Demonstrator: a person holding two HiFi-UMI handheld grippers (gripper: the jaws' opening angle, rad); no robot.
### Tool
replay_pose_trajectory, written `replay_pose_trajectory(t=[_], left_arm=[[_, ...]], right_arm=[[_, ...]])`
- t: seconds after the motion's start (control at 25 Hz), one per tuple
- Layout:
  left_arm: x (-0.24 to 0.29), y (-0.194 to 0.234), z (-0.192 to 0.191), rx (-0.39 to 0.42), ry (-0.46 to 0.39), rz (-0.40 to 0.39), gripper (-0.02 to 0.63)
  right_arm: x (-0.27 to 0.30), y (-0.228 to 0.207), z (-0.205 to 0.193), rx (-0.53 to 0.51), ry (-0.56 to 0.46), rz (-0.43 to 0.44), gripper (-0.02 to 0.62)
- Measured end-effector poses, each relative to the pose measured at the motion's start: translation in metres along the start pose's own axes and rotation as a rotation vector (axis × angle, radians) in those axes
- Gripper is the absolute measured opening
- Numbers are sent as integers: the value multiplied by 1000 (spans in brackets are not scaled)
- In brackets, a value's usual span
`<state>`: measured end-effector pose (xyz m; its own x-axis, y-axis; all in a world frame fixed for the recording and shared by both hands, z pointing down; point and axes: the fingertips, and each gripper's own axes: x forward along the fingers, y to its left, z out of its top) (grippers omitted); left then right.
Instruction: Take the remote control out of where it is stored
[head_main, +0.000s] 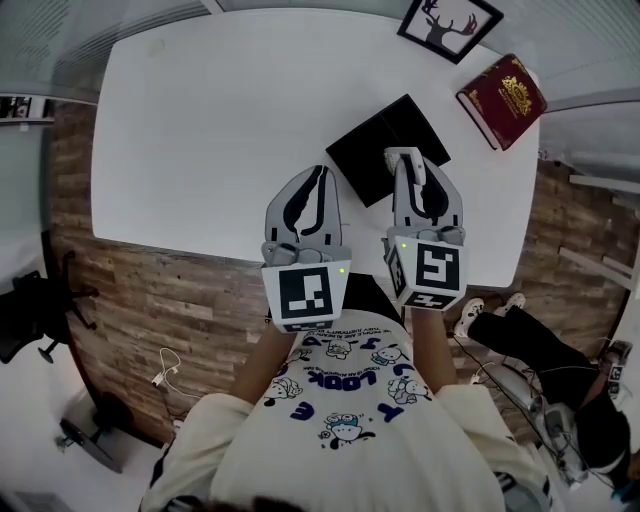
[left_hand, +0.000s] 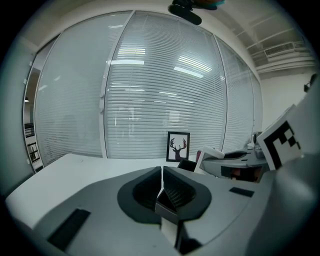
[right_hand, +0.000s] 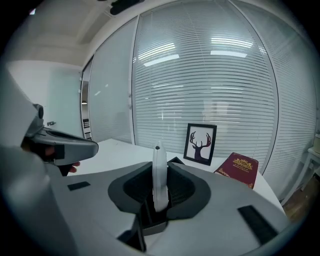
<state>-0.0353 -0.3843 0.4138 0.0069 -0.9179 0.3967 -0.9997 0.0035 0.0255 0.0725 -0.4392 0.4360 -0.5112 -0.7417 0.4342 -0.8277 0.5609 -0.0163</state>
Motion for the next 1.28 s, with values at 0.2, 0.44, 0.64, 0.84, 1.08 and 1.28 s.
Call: replay_pose_trajectory(t=[0.2,0.44,0.64,0.84,1.08,1.28], left_arm=[[-8,0,12,4,-32,-3,26],[-20,-3,25,6,-71,-6,26],[-30,-3,35,11,-102,-4,25],[-41,-1,44,11,-132,2,26],[-49,2,49,10,-152,14,26],[-55,4,47,8,-157,27,26]], right_arm=[[-13,3,17,7,-39,-12,83],[-29,5,34,9,-84,-31,83],[-41,12,44,17,-115,-27,83],[-50,23,52,17,-132,-13,83],[-55,35,55,18,-142,12,83],[-59,42,52,12,-140,31,83]])
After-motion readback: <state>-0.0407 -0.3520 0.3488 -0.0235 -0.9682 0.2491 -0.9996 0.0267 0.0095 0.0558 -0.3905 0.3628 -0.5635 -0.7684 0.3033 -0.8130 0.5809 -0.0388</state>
